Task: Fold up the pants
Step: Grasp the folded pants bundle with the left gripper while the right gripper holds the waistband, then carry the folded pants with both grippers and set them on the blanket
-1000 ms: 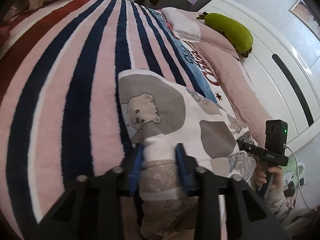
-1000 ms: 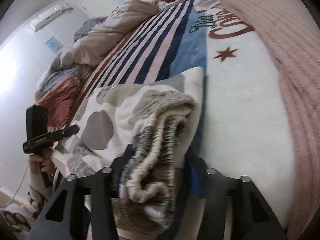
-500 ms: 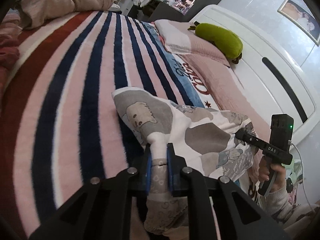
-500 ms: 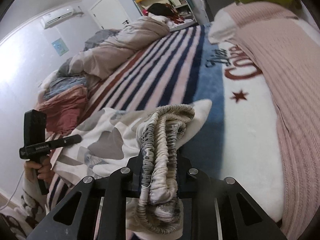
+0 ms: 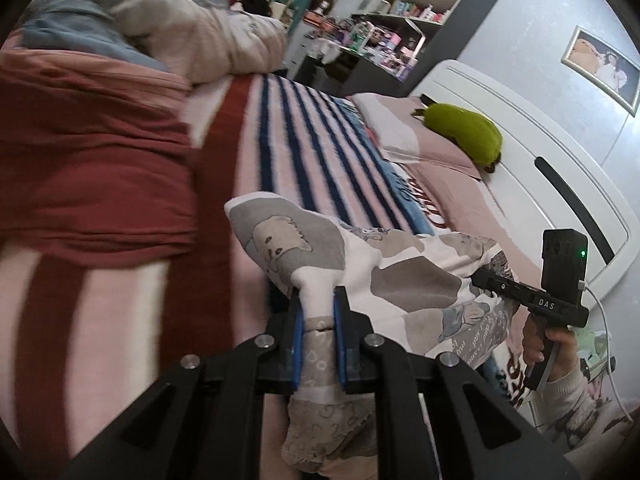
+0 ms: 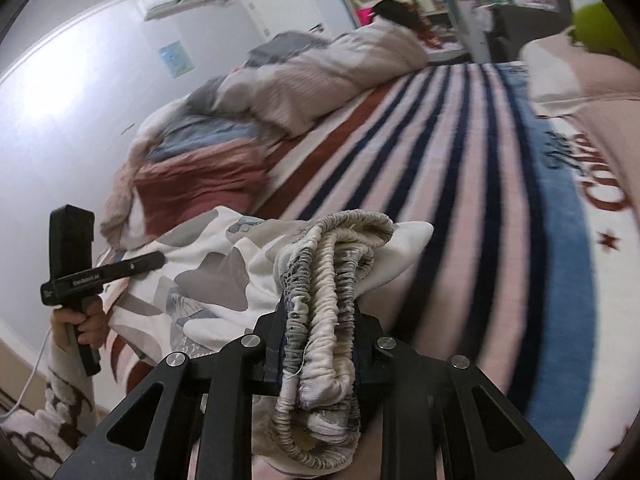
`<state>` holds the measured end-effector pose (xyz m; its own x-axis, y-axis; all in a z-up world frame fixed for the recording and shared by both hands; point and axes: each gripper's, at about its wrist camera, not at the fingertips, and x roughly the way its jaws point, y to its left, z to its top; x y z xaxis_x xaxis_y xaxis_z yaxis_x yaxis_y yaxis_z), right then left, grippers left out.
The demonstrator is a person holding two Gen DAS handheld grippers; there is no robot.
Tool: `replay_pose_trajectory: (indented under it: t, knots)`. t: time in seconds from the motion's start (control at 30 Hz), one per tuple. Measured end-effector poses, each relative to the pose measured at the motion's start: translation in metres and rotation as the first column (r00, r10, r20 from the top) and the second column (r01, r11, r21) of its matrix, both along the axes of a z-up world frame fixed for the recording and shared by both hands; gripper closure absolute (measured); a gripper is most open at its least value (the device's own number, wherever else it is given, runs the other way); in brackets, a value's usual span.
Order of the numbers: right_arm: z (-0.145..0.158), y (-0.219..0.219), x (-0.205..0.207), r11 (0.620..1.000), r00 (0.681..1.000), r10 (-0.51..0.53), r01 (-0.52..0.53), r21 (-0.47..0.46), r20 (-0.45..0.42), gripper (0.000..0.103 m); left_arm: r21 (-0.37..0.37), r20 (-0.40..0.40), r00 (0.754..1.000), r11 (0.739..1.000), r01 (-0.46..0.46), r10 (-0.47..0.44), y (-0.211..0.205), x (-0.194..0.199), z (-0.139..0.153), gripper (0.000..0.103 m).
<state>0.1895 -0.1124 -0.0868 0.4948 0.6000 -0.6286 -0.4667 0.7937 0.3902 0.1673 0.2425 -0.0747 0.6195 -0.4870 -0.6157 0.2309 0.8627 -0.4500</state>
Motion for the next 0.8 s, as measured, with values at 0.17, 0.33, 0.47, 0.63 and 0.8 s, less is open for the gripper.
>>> replay_pose_trajectory:
  t: [0.17,0.33,0.47,0.63,0.8]
  knots:
    - [-0.008,0.071,0.000,0.996,0.996,0.092,-0.092,0.004,-0.019,0.087,0.031,-0.020,0.997,0.996,-0.079,0.079,0.067,-0.022,0.000,0.093]
    - [-0.020,0.146,0.000,0.980,0.979,0.197,-0.194,0.050,-0.054,0.087,0.111,-0.047,0.982,0.978,-0.177,0.183,0.137,-0.045,0.000,0.093]
    - [-0.030,0.203,0.000,0.957,0.956,0.279,-0.269,0.108,-0.090,0.087,0.152,-0.053,0.961,0.953,-0.261,0.272,0.188,-0.066,0.003,0.093]
    - [-0.042,0.259,-0.016,0.927,0.925,0.364,-0.349,0.134,-0.106,0.087,0.215,-0.057,0.932,0.916,-0.338,0.358,0.229,-0.086,-0.004,0.093]
    - [-0.064,0.277,-0.025,0.920,0.910,0.388,-0.374,0.116,-0.145,0.087,0.233,-0.105,0.913,0.902,-0.363,0.394,0.242,-0.099,-0.036,0.092]
